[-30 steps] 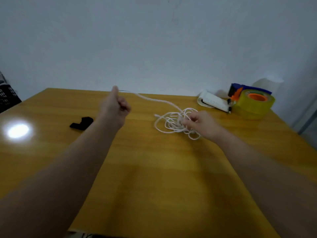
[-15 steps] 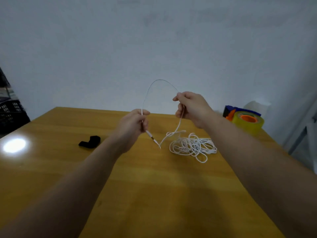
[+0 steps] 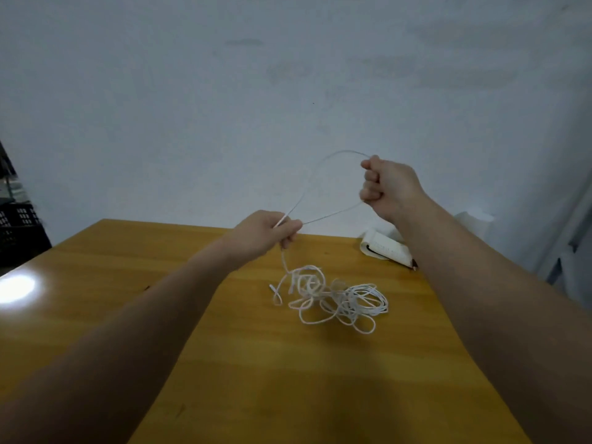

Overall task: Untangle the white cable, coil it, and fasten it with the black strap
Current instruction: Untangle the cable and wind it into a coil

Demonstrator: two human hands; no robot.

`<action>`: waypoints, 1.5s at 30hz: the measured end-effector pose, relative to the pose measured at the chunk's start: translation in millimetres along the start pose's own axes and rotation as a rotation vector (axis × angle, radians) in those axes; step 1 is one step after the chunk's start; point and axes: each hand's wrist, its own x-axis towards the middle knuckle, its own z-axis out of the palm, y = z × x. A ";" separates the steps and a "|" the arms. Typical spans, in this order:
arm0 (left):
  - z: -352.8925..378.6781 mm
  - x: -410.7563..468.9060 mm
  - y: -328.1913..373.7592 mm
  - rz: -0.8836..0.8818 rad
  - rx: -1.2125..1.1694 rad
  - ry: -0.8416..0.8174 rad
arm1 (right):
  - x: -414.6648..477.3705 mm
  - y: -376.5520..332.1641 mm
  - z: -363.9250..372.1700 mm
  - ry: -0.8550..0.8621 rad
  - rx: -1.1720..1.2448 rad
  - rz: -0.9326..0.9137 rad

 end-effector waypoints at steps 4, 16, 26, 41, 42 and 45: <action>-1.9 8.8 4.6 0.023 -0.103 0.099 | 1.3 21.0 -21.0 0.006 -0.003 0.014; -11.8 28.2 -3.6 -0.116 -0.633 0.490 | -19.4 73.4 -12.8 -0.572 -1.020 -0.356; -23.4 40.8 1.3 -0.217 -0.935 0.753 | 0.3 49.0 -35.7 -0.106 -0.780 -0.426; -4.0 15.5 -1.2 -0.010 0.396 -0.083 | 4.2 39.8 -40.8 0.201 0.142 -0.035; -9.4 14.7 -6.9 -0.050 0.517 -0.111 | 3.8 37.4 -47.1 0.216 0.173 -0.033; -16.6 14.9 -28.8 -0.150 0.727 -0.150 | -1.9 32.4 -61.4 0.140 0.001 -0.144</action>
